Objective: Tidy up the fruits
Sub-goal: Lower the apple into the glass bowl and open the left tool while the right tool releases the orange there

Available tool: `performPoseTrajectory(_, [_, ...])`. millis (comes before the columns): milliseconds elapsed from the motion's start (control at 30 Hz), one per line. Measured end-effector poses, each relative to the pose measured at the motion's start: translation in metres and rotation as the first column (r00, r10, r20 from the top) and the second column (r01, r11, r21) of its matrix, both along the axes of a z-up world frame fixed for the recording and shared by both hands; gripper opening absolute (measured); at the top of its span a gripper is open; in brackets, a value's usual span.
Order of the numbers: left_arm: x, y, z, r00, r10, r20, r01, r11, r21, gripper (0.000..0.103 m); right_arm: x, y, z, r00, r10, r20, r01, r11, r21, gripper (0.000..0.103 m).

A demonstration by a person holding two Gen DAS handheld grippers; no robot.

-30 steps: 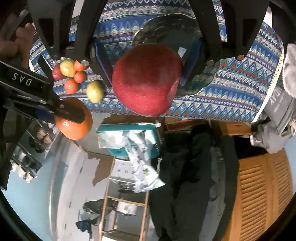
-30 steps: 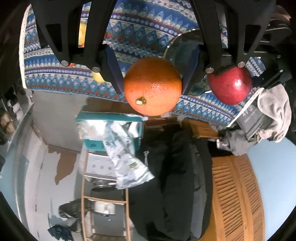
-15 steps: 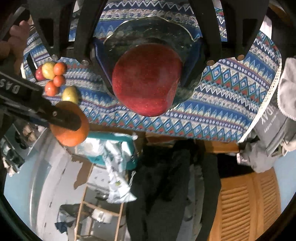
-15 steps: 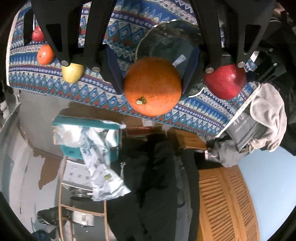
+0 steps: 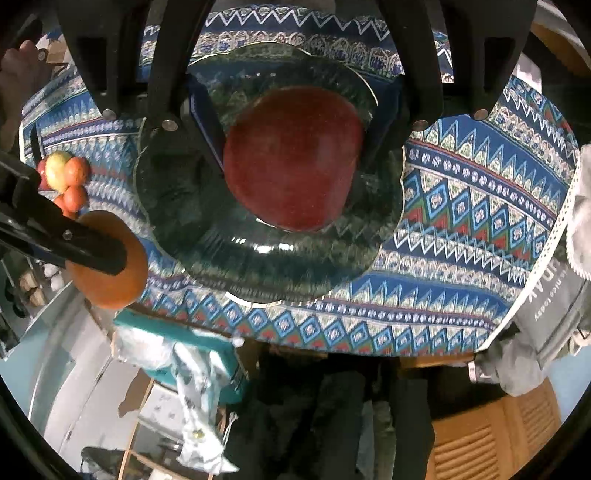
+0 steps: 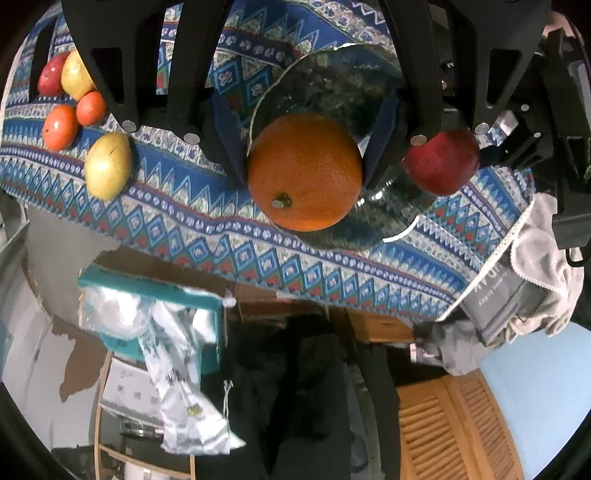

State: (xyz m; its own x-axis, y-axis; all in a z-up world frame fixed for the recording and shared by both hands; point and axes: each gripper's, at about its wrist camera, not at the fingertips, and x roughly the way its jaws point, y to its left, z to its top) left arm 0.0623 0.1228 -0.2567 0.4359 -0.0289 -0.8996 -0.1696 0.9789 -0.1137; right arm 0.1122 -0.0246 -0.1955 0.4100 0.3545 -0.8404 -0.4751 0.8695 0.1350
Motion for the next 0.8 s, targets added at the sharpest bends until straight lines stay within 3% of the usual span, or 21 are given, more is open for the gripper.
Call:
performPoseTrajectory(267, [0.002,-0.007,-0.025,0.998,-0.01,-0.067,0.011,1.0,0.014,0.074,0.0,0.0,-0.018,0.999,0.006,-0.044,-0.006,1.0,0.003,0.063])
performPoseTrajectory(467, [0.004,-0.002,-0.049,0.991,0.012,-0.134,-0.015,1.0,-0.021,0.074,-0.001,0.001,-0.031,0.997,0.01,-0.072,-0.01,1.0,-0.005,0.063])
performPoseTrajectory(800, [0.006,-0.003,-0.061,0.983,0.01,-0.184,-0.014,1.0,-0.023,0.074,0.0,0.004,-0.044,0.994,0.015,-0.111,-0.015,1.0,-0.003,0.063])
